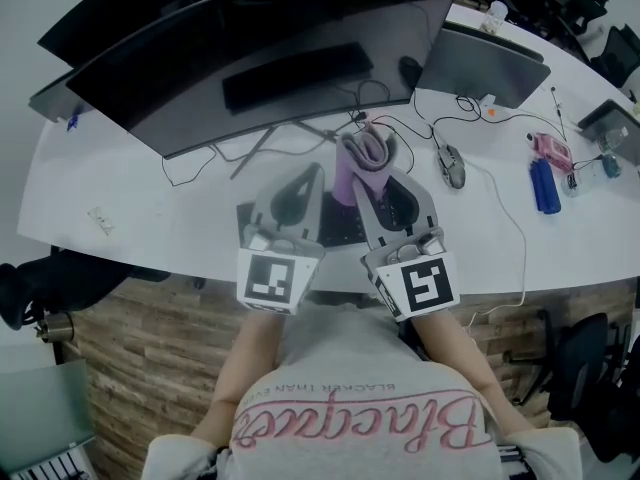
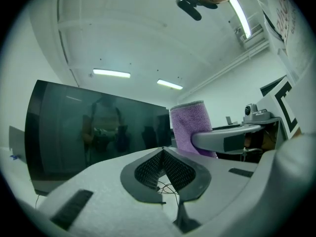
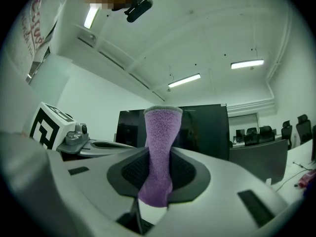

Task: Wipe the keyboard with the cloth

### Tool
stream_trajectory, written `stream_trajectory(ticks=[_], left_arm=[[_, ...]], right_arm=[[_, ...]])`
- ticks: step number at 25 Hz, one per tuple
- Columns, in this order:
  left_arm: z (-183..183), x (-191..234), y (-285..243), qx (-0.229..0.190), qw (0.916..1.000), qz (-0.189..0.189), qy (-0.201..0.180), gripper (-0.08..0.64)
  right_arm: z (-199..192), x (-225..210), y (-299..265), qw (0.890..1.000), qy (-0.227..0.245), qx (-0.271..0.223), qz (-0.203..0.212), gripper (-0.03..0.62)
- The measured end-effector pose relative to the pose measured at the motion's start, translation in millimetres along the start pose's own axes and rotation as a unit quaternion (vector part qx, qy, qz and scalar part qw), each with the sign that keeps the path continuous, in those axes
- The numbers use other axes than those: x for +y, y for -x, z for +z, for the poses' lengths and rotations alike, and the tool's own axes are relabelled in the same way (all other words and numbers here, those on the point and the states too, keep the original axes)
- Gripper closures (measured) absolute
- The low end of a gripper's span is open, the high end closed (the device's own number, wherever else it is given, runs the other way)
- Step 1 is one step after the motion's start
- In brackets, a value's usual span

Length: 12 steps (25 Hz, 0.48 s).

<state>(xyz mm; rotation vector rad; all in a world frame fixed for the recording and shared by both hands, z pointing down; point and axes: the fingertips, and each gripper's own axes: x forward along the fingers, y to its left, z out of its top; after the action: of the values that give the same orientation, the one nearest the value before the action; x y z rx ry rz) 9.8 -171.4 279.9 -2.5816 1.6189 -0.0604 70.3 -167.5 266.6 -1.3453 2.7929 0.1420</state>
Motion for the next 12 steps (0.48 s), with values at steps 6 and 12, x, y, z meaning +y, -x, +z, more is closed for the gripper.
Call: stream_trajectory(ticks=[6,12], left_arm=[[-2,6,3,-0.011,0.9999,0.004,-0.005,0.555],[-4,5,-2,-0.016,0.9998,-0.004,-0.011,0.555]], right_arm=[[-11,7,-5,1.0,0.012,0.012,0.001,0.508],[-15,8,-9,1.0,0.011,0.015,-0.001,0.508]])
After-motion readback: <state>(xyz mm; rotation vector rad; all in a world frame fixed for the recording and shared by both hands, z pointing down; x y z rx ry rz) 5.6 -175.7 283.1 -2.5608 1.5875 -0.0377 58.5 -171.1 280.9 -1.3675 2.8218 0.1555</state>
